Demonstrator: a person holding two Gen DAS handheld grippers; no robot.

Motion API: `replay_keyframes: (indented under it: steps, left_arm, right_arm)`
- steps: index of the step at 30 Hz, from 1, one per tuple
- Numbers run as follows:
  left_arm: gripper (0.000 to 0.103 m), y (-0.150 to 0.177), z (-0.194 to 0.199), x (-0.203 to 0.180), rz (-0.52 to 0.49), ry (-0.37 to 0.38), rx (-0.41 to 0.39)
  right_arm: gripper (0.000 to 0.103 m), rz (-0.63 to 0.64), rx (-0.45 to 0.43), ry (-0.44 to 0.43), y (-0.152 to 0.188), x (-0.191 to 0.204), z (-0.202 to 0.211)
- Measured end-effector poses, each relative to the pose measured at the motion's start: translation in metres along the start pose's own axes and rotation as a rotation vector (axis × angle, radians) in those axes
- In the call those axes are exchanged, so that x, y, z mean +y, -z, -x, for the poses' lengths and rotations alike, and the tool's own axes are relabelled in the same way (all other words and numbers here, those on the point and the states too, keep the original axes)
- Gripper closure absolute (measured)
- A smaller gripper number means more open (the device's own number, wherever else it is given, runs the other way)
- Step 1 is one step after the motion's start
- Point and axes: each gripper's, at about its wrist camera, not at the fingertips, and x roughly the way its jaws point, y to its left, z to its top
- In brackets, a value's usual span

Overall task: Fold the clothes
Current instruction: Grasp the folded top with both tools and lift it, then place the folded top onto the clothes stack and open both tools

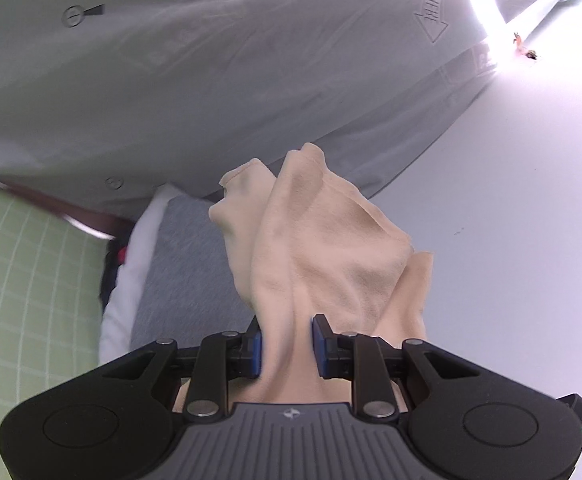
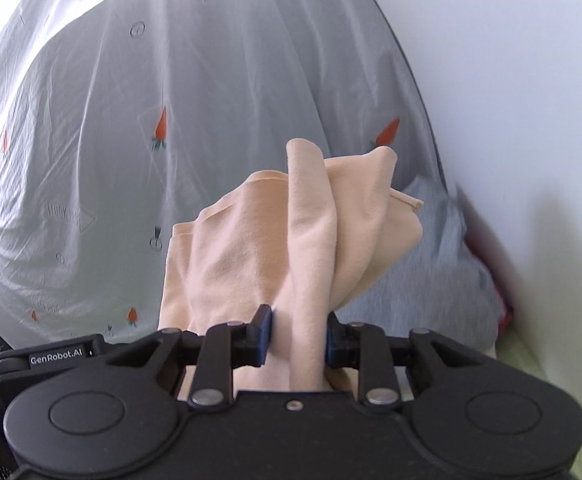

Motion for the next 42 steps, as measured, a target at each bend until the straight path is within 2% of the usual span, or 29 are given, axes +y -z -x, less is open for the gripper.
replay_keyframes:
  steps: [3, 5, 7, 9, 11, 12, 13, 17, 18, 22, 23, 24, 27, 33, 36, 40, 42]
  left_arm:
    - [0.075, -0.021, -0.039, -0.006, -0.064, 0.003, -0.036]
    - [0.074, -0.028, -0.073, 0.004, -0.079, -0.057, -0.024]
    - [0.073, -0.029, -0.110, 0.023, -0.075, -0.132, 0.013]
    - [0.073, -0.023, -0.143, 0.050, -0.074, -0.221, 0.077]
    - [0.073, -0.014, -0.170, 0.074, -0.071, -0.293, 0.143]
    - [0.072, -0.009, -0.180, 0.084, -0.065, -0.314, 0.167]
    - [0.070, -0.006, -0.183, 0.092, -0.053, -0.307, 0.172]
    - [0.054, -0.001, -0.180, 0.099, -0.054, -0.300, 0.158]
    - [0.053, -0.001, -0.179, 0.098, -0.067, -0.305, 0.158]
    - [0.051, -0.004, -0.166, 0.083, -0.168, -0.328, 0.146]
    - [0.046, -0.007, -0.159, 0.074, -0.189, -0.327, 0.135]
    - [0.037, -0.009, -0.151, 0.065, -0.211, -0.327, 0.124]
    - [0.019, -0.004, -0.113, 0.037, -0.271, -0.313, 0.070]
    - [0.002, 0.030, -0.038, -0.014, -0.368, -0.331, 0.015]
    - [0.000, 0.054, -0.003, -0.029, -0.397, -0.320, 0.020]
    - [0.000, 0.087, 0.036, -0.042, -0.451, -0.316, 0.069]
    - [0.000, 0.104, 0.053, -0.047, -0.467, -0.324, 0.085]
  right_arm:
    - [0.075, 0.020, -0.076, -0.018, -0.034, -0.018, -0.021]
    - [0.072, 0.032, -0.079, 0.018, -0.042, -0.033, -0.050]
    - [0.062, 0.044, -0.074, 0.063, -0.047, -0.050, -0.082]
    - [0.058, 0.035, -0.034, 0.142, -0.039, -0.069, -0.119]
    - [0.059, 0.014, 0.042, 0.240, -0.022, -0.093, -0.159]
    - [0.061, 0.005, 0.069, 0.277, -0.015, -0.101, -0.173]
    - [0.058, -0.003, 0.089, 0.308, -0.008, -0.109, -0.182]
    - [0.054, 0.019, 0.071, 0.318, -0.001, -0.114, -0.186]
    - [0.052, 0.036, 0.071, 0.325, -0.002, -0.113, -0.185]
    - [0.049, 0.095, 0.082, 0.355, -0.004, -0.101, -0.173]
    - [0.049, 0.100, 0.086, 0.360, -0.004, -0.099, -0.168]
    - [0.045, 0.104, 0.084, 0.362, -0.004, -0.093, -0.161]
    - [0.036, 0.113, 0.069, 0.363, -0.005, -0.072, -0.130]
    - [0.021, 0.120, 0.046, 0.374, 0.016, -0.026, -0.050]
    - [0.015, 0.107, 0.045, 0.377, 0.034, -0.006, -0.011]
    - [0.014, 0.120, 0.044, 0.391, 0.061, 0.021, 0.036]
    - [0.008, 0.132, 0.048, 0.407, 0.074, 0.032, 0.056]
